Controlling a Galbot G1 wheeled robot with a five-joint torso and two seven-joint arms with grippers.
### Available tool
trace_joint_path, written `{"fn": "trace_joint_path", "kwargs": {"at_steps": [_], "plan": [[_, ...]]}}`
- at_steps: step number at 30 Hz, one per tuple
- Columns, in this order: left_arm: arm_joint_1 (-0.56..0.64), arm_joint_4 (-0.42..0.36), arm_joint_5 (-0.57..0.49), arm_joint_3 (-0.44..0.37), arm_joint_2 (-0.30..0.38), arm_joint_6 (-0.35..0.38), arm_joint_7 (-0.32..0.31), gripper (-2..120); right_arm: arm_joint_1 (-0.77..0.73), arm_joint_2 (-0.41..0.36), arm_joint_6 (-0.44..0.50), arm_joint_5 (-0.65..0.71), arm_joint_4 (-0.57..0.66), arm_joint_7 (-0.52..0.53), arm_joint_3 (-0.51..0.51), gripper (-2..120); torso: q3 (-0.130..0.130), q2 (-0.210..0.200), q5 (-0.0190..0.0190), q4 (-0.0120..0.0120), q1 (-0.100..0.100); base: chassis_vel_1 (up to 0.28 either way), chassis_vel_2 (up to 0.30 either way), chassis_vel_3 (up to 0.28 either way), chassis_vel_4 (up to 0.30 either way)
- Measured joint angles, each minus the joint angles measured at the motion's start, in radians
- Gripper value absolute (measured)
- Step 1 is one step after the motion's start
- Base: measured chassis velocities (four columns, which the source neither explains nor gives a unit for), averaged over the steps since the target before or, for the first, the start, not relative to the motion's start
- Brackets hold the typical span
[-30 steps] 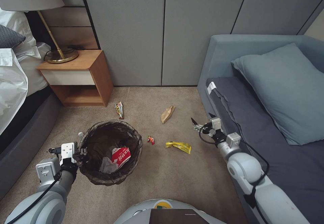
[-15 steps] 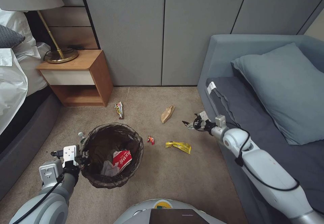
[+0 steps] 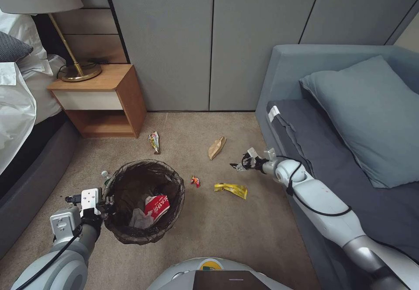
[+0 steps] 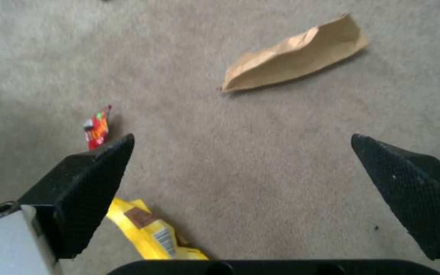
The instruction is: Pick up the trash bin, then pick up the garbage from the floor and place it into the trash bin.
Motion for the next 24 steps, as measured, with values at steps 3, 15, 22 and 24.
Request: {"fn": "trace_joint_path", "kwargs": {"at_steps": [3, 15, 22, 24], "plan": [[-0.004, 0.000, 0.001, 0.002, -0.001, 0.001, 0.000, 2, 0.020, 0.012, 0.011, -0.019, -0.042, -0.009, -0.032, 100, 0.000, 0.000, 0.0002, -0.0001, 0.000, 0.000, 0.000, 0.000, 0.000], [-0.008, 0.000, 0.003, 0.005, 0.000, 0.001, 0.001, 2, 0.056, 0.092, 0.040, -0.115, -0.178, -0.030, -0.081, 100, 0.000, 0.000, 0.0002, -0.0002, 0.000, 0.000, 0.000, 0.000, 0.000], [-0.013, 0.000, 0.004, 0.007, 0.003, 0.001, 0.002, 2, 0.056, 0.160, 0.052, -0.192, -0.213, -0.023, -0.102, 100, 0.000, 0.000, 0.0001, -0.0002, 0.000, 0.000, 0.000, 0.000, 0.000], [-0.016, 0.000, 0.004, 0.008, 0.004, 0.001, 0.002, 2, 0.057, 0.178, 0.052, -0.202, -0.221, -0.019, -0.112, 100, 0.000, 0.000, 0.0000, -0.0001, 0.000, 0.000, 0.000, 0.000, 0.000]]}}
